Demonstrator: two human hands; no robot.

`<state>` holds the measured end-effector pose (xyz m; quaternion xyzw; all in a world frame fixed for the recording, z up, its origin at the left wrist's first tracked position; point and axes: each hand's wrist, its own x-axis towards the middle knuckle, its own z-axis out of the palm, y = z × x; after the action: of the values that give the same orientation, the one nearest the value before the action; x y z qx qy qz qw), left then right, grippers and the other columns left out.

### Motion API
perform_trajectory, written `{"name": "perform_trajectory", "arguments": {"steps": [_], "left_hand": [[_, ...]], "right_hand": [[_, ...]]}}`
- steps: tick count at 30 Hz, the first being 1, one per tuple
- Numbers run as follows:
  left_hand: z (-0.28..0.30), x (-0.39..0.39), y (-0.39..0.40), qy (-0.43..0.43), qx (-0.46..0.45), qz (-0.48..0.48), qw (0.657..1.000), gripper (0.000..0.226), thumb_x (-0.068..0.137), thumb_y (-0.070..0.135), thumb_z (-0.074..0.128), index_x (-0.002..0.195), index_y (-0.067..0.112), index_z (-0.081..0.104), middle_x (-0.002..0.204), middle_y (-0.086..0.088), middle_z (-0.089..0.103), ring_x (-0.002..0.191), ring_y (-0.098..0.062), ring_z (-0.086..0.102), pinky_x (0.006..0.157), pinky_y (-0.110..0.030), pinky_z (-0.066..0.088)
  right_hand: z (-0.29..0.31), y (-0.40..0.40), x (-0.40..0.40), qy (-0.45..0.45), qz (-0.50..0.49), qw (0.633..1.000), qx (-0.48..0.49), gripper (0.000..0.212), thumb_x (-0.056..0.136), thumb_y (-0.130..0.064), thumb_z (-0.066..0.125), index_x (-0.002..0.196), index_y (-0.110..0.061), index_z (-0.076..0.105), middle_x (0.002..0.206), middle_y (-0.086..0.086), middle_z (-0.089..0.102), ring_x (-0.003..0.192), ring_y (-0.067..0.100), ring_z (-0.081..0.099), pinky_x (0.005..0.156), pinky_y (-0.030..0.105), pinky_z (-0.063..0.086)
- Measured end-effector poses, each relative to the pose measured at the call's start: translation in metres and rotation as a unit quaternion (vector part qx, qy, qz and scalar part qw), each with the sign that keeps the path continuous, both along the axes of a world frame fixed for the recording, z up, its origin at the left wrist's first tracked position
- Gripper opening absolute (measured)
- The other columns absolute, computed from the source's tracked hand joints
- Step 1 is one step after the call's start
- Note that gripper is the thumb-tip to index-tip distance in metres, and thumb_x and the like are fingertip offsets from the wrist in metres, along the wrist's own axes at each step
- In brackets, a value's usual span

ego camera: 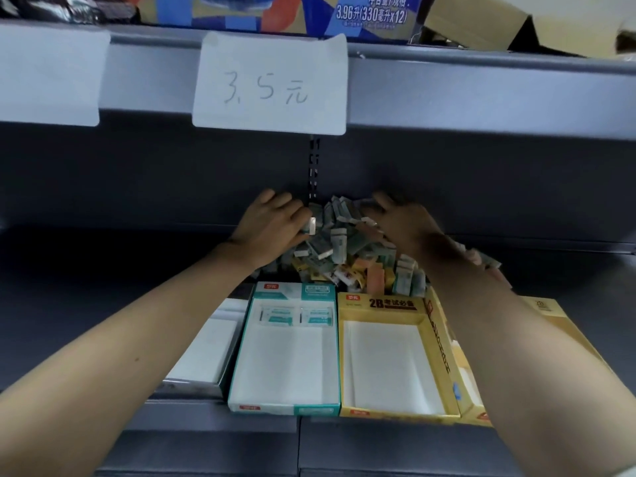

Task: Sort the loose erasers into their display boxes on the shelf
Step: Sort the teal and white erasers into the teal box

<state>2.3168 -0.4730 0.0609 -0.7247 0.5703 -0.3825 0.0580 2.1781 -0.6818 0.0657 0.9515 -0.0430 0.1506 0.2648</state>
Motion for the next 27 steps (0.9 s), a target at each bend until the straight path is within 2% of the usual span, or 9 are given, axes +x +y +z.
{"name": "perform_trajectory", "arguments": {"steps": [2,6,8,11,16,19,21,24,27], "left_hand": [[-0.002,0.001,-0.001,0.010,-0.017,-0.014,1.000,0.035,0.075,0.044,0.068,0.082,0.010,0.066,0.077,-0.005,0.066,0.069,-0.024,0.061,0.068,-0.031,0.029],[-0.007,-0.003,-0.003,0.087,-0.058,-0.035,0.994,0.042,0.084,0.044,0.045,0.083,0.007,0.064,0.076,-0.008,0.062,0.061,-0.026,0.061,0.065,-0.030,0.042],[-0.005,-0.009,-0.002,0.158,-0.074,-0.055,0.983,0.041,0.084,0.041,0.045,0.084,0.003,0.062,0.075,-0.011,0.059,0.055,-0.029,0.059,0.058,-0.028,0.046],[-0.001,-0.020,0.003,0.259,-0.104,-0.074,0.957,0.043,0.083,0.042,0.046,0.089,0.002,0.062,0.078,-0.011,0.057,0.060,-0.029,0.058,0.054,-0.026,0.040],[-0.005,-0.037,0.011,0.388,-0.125,-0.027,0.913,0.038,0.088,0.034,0.059,0.116,0.008,0.060,0.105,-0.012,0.052,0.089,-0.028,0.055,0.073,-0.033,0.044],[-0.011,-0.044,0.017,0.426,-0.122,-0.004,0.897,0.037,0.087,0.033,0.060,0.120,0.017,0.060,0.106,-0.009,0.050,0.092,-0.030,0.055,0.077,-0.032,0.044],[-0.013,-0.047,0.021,0.436,-0.115,0.005,0.893,0.038,0.086,0.039,0.055,0.119,0.022,0.062,0.099,-0.006,0.048,0.088,-0.032,0.056,0.078,-0.035,0.046],[-0.014,-0.050,0.028,0.449,-0.104,-0.001,0.888,0.046,0.081,0.044,0.051,0.121,0.024,0.061,0.096,-0.007,0.050,0.088,-0.030,0.055,0.076,-0.033,0.045],[-0.021,-0.051,0.036,0.454,-0.150,-0.015,0.878,0.037,0.082,0.035,0.066,0.113,0.016,0.062,0.100,-0.005,0.057,0.090,-0.024,0.057,0.072,-0.030,0.044]], "right_hand": [[0.002,0.003,0.000,-0.013,-0.009,1.000,0.013,0.045,0.048,-0.005,0.076,0.092,-0.005,0.070,0.089,0.016,0.063,0.063,0.033,0.065,0.042,0.029,0.049],[-0.001,-0.001,-0.003,-0.027,-0.011,0.997,0.072,0.045,0.086,-0.010,0.048,0.130,-0.006,0.050,0.131,0.016,0.042,0.107,0.035,0.057,0.083,0.039,0.053],[0.002,0.008,-0.004,-0.105,-0.026,0.974,0.200,0.044,0.089,-0.012,0.055,0.133,-0.012,0.047,0.123,0.008,0.047,0.101,0.024,0.059,0.074,0.028,0.055],[0.008,0.023,-0.002,-0.172,0.006,0.945,0.276,0.035,0.082,-0.010,0.065,0.116,-0.013,0.061,0.123,0.011,0.051,0.095,0.026,0.061,0.075,0.033,0.055],[0.008,0.053,-0.003,-0.215,0.015,0.889,0.404,0.043,0.078,0.011,0.050,0.109,-0.016,0.066,0.108,0.006,0.066,0.088,0.019,0.062,0.074,0.020,0.039],[0.004,0.072,-0.014,-0.196,0.001,0.876,0.442,0.047,0.080,0.007,0.051,0.118,-0.018,0.061,0.121,0.005,0.060,0.112,0.018,0.053,0.091,0.019,0.034],[-0.001,0.081,-0.019,-0.167,0.019,0.861,0.479,0.041,0.083,-0.002,0.055,0.122,-0.018,0.057,0.126,0.002,0.056,0.114,0.017,0.053,0.095,0.021,0.038],[-0.009,0.093,-0.020,-0.177,0.027,0.836,0.518,0.030,0.090,-0.008,0.053,0.117,-0.019,0.060,0.120,-0.004,0.059,0.108,0.008,0.053,0.087,0.014,0.039],[-0.021,0.103,-0.021,-0.170,0.028,0.802,0.572,0.043,0.089,-0.002,0.052,0.126,-0.024,0.054,0.117,-0.014,0.052,0.102,-0.010,0.041,0.078,-0.005,0.028]]}}
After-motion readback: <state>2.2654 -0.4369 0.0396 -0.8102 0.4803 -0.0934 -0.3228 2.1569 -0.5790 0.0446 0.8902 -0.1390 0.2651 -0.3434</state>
